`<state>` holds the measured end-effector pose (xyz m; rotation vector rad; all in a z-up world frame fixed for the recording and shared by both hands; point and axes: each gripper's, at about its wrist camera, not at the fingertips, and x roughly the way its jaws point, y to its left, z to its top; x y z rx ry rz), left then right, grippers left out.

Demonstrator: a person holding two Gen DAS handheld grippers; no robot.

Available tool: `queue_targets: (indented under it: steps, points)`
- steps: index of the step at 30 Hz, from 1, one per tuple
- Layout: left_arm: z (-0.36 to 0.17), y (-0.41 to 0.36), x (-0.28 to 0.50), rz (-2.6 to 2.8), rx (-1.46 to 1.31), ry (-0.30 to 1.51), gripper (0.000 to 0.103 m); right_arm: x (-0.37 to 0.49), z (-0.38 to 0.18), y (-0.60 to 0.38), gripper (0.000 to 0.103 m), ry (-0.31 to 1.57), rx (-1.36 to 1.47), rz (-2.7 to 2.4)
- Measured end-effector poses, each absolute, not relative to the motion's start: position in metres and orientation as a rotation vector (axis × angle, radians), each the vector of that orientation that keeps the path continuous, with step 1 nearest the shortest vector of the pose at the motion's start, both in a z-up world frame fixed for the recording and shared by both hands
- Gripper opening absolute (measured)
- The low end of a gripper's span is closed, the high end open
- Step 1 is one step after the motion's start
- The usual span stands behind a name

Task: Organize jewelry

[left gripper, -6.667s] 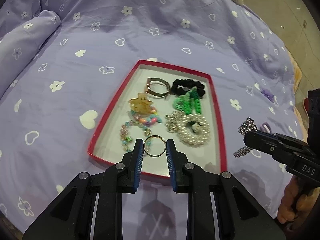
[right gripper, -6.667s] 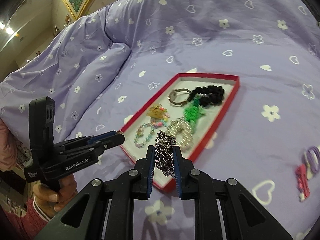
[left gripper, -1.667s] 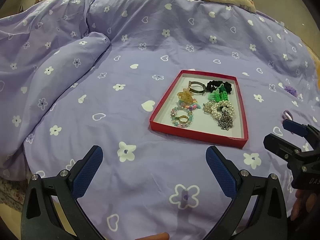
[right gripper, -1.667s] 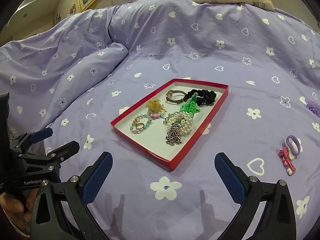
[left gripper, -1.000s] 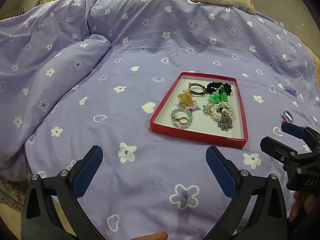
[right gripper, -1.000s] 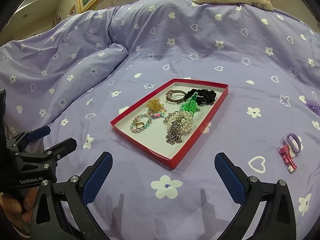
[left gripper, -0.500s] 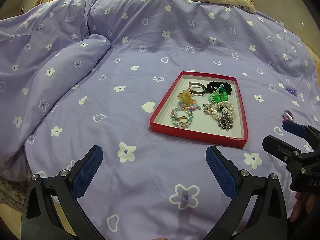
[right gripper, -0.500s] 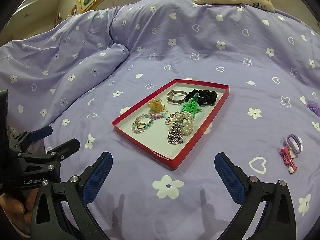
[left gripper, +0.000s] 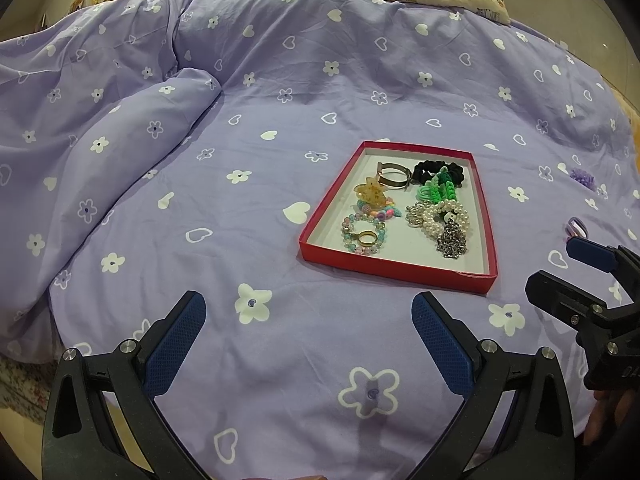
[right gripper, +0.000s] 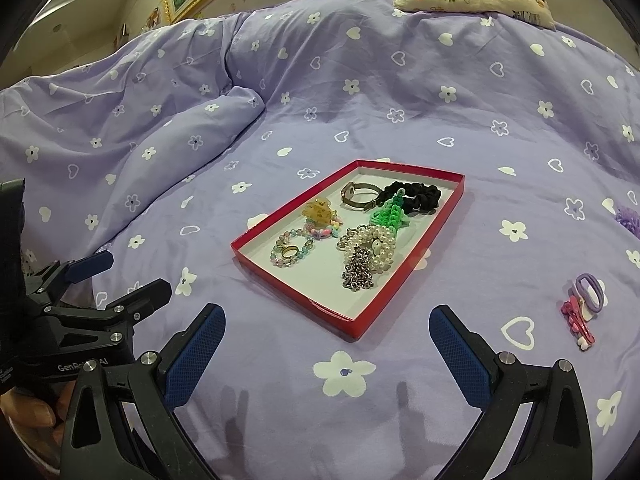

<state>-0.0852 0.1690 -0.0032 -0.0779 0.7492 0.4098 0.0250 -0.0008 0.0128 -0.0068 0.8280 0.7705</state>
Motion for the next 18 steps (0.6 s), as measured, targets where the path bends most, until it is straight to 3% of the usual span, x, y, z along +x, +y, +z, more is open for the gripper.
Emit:
queue_targets:
  steps: [18]
  points:
    - [-0.0034, 0.1679, -0.0853, 0.408, -0.078, 0.752, 0.103, 0.0218, 0.0161, 0.0018, 0.103, 0.822, -0.008, 0.773]
